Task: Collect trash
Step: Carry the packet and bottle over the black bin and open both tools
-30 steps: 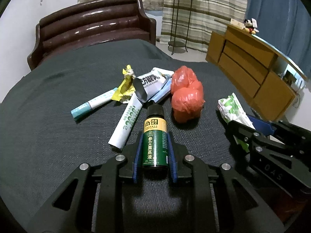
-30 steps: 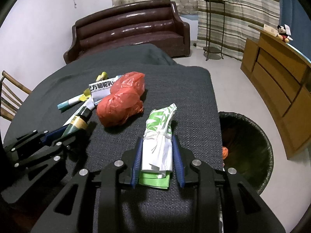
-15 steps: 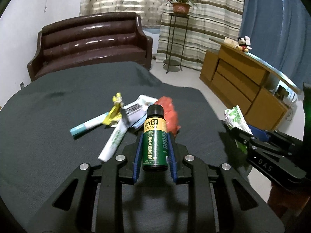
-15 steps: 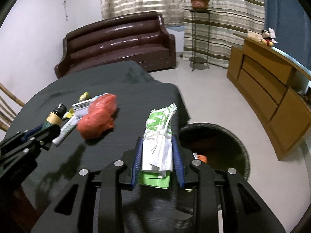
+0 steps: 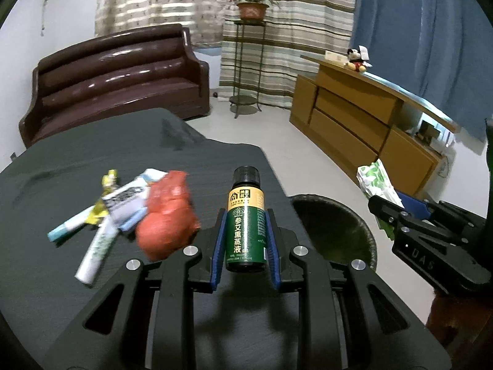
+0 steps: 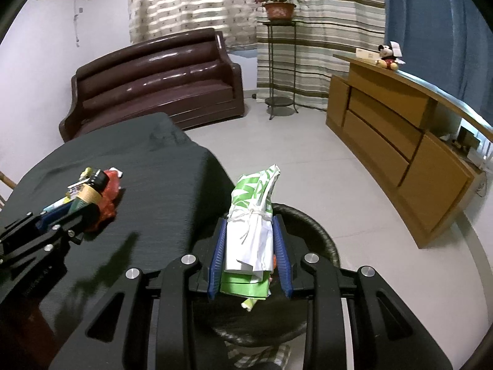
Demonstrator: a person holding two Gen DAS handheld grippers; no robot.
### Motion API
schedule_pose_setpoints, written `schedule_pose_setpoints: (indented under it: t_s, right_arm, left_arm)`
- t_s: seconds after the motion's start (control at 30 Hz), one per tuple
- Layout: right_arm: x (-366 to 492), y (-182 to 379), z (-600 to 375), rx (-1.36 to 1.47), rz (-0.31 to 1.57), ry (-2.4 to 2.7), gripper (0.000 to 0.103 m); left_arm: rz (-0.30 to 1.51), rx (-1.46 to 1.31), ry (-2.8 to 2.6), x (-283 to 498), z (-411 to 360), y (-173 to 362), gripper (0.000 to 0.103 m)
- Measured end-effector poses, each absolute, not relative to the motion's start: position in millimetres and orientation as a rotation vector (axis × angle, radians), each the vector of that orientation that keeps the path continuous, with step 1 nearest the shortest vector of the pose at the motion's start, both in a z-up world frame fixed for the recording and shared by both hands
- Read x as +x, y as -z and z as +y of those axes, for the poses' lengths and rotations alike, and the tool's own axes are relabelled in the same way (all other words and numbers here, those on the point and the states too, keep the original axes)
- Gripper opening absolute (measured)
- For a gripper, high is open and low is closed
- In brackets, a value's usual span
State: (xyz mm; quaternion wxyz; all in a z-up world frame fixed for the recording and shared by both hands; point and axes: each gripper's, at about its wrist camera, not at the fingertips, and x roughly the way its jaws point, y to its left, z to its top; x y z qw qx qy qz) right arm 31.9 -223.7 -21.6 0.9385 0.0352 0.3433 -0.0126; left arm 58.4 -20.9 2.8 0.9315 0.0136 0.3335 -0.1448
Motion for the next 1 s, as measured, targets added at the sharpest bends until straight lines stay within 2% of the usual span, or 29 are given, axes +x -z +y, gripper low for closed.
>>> schedule_pose_setpoints:
  t_s: [0.8, 0.87, 0.93, 1.0]
  right_arm:
    - [43.8, 41.5, -255.0, 0.147, 0.716, 0.049, 0.031]
    - [45.1, 41.8, -256.7, 0.153, 0.714, 0.051, 0.033]
    - [44.4, 42.1, -258.2, 0.159, 0.711, 0.058, 0.041]
    - [44.0, 41.5, -260.0, 0.163, 0.707, 0.060, 0.043]
  left_arm:
    - [0.745, 0.138, 0.340, 92.7, -92.9, 26.3, 0.023]
    - [0.750, 0.137, 0.338, 94.0, -92.2, 27.8, 0.025]
    - [0.747, 0.138, 0.336, 94.0, -91.5, 28.0, 0.038]
    - [0.746, 0.135, 0.333, 95.0, -91.5, 27.1, 0.040]
